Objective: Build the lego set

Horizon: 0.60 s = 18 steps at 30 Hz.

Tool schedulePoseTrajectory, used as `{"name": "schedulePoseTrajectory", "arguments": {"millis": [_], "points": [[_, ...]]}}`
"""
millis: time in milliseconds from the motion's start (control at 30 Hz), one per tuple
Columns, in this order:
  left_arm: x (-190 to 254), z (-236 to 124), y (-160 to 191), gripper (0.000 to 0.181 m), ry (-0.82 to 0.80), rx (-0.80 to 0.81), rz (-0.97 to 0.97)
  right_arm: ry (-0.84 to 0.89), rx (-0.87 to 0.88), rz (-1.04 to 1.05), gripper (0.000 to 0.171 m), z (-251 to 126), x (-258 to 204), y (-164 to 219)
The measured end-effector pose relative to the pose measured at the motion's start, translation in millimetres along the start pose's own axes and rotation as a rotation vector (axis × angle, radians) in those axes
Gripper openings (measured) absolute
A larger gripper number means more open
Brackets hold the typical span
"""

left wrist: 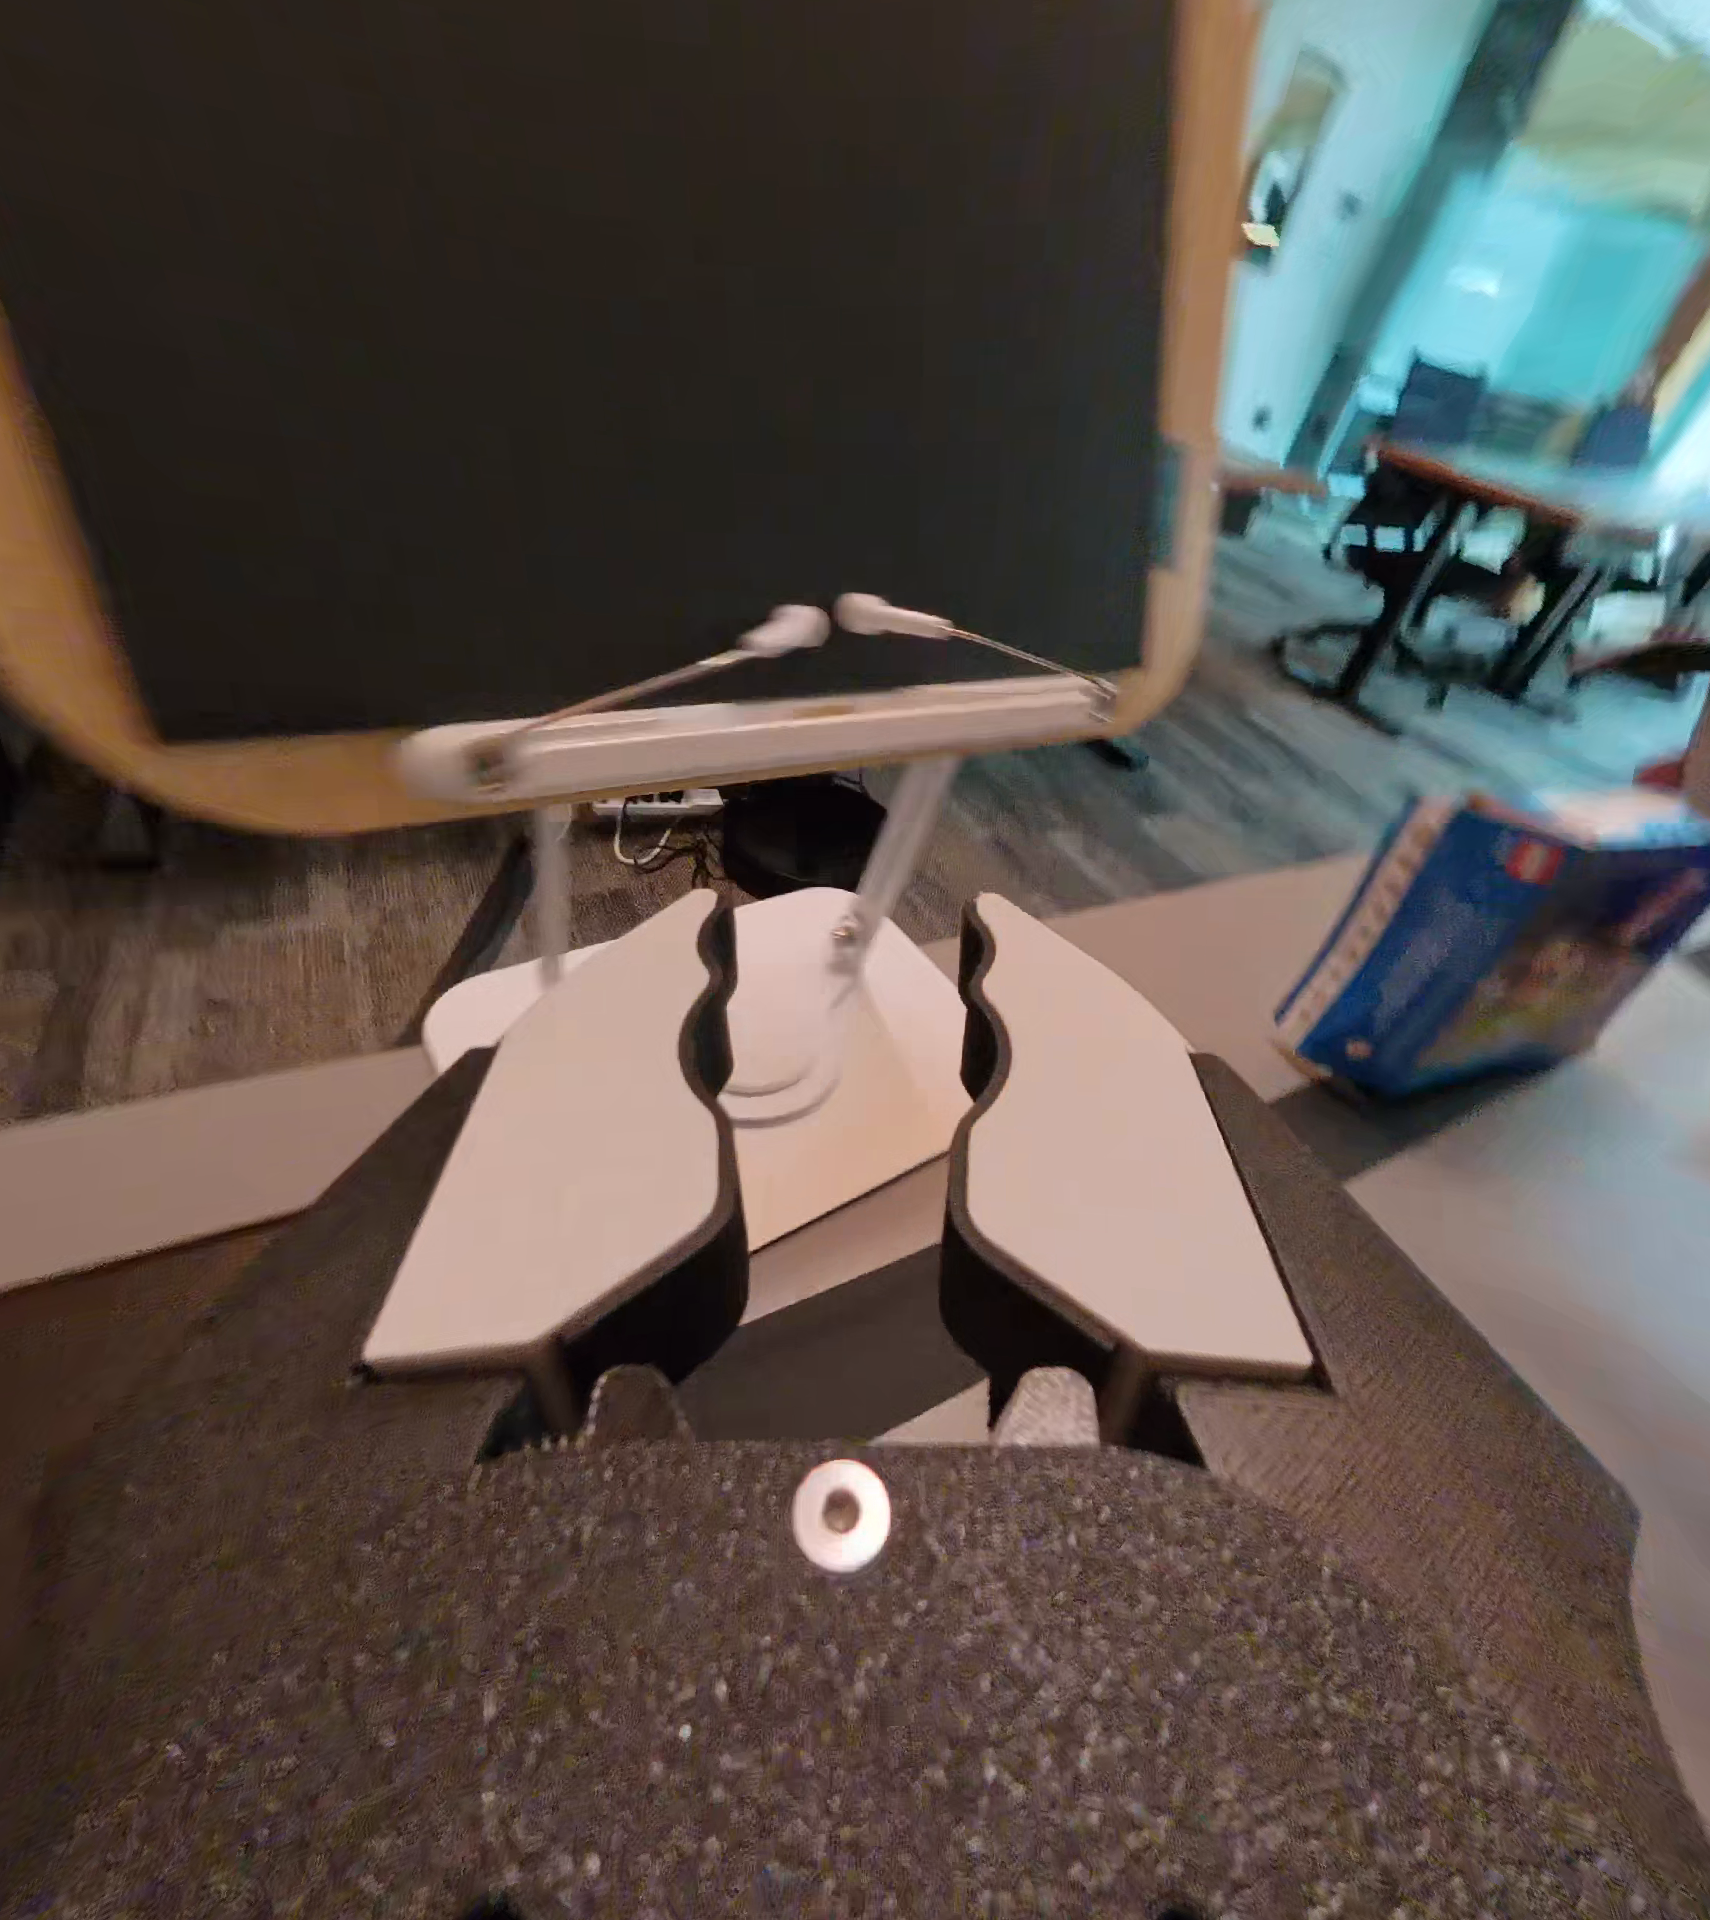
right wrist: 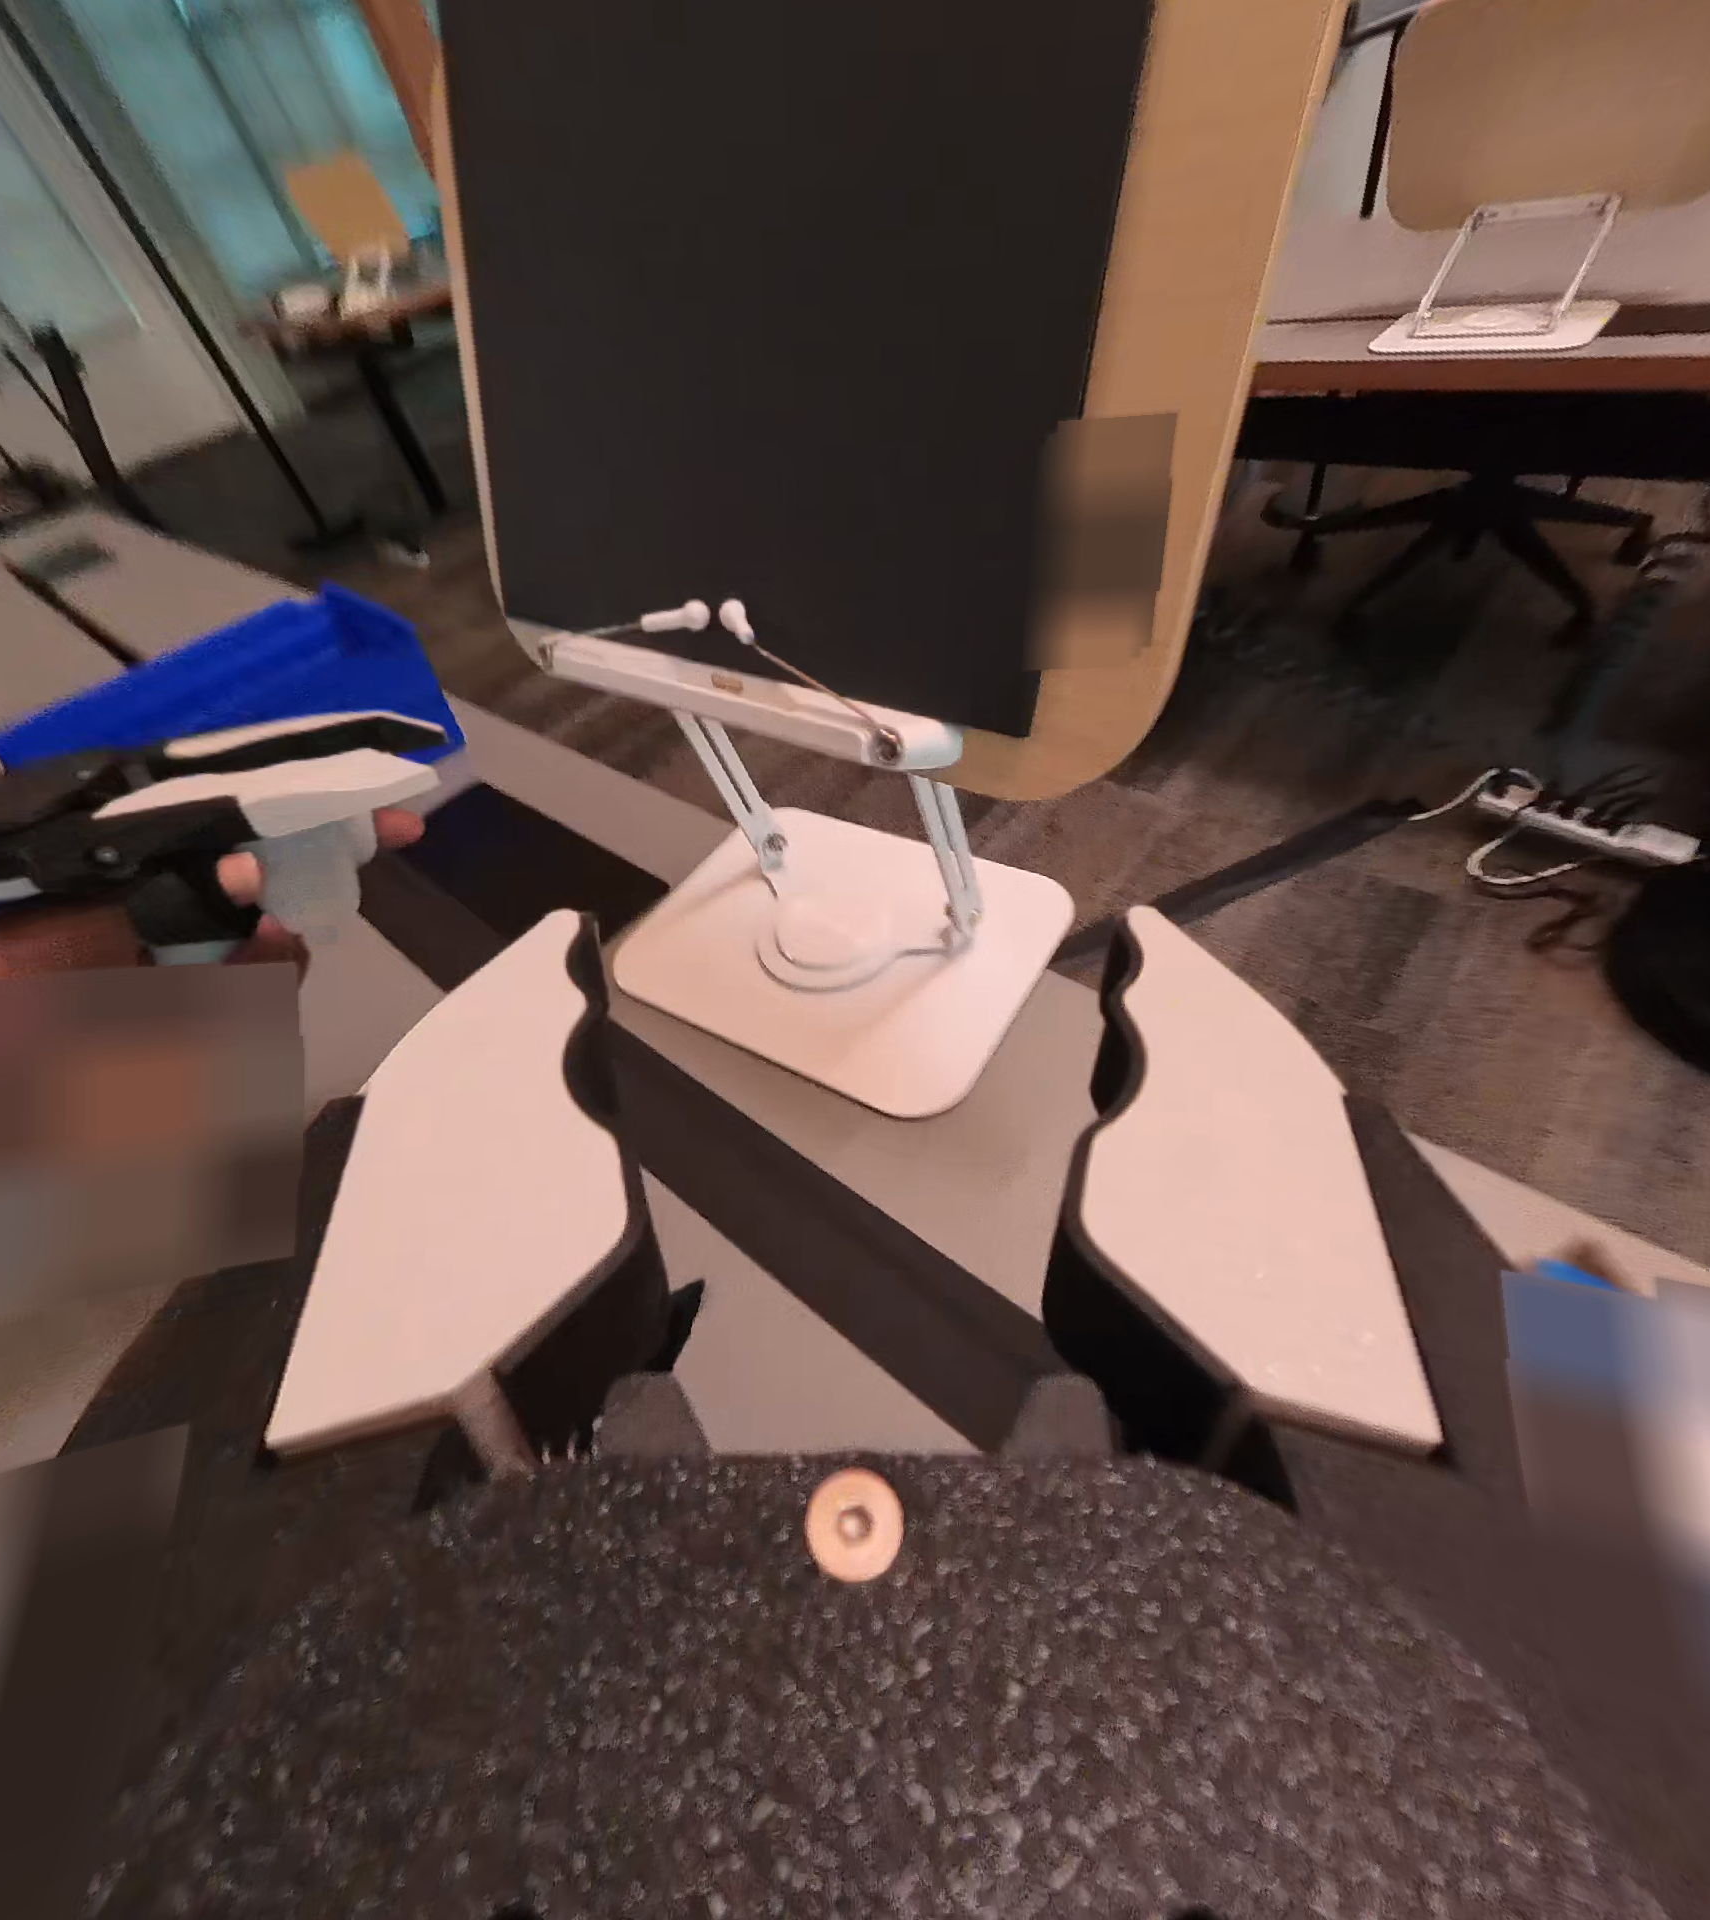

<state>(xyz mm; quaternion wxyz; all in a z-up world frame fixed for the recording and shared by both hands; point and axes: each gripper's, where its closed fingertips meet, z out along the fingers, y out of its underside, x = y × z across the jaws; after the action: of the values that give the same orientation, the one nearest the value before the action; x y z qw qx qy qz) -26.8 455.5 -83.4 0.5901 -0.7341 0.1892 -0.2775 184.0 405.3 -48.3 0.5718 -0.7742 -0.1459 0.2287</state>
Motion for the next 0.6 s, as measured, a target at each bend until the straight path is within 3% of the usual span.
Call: {"name": "schedulePoseTrajectory", "arguments": {"millis": [167,267,433,600], "points": [[-75.5,-3.6,2.6,0.045,-0.012,0.099,-0.364,-0.028,0.169,0.223,0.093,61.2,-0.6,17.9],[-103.9,9.2,5.1,0.048,0.006,0.144,-0.473,0.029,0.277,0.349,0.093,88.1,23.5,17.0],[-131.1,33.2,-6.4,0.047,0.091,0.204,-0.509,0.022,0.399,0.464,0.093,114.4,55.1,8.7],[-125.1,50.4,-20.1,0.041,0.196,0.216,-0.377,-0.047,0.419,0.461,0.087,134.4,65.6,-0.7]]}}
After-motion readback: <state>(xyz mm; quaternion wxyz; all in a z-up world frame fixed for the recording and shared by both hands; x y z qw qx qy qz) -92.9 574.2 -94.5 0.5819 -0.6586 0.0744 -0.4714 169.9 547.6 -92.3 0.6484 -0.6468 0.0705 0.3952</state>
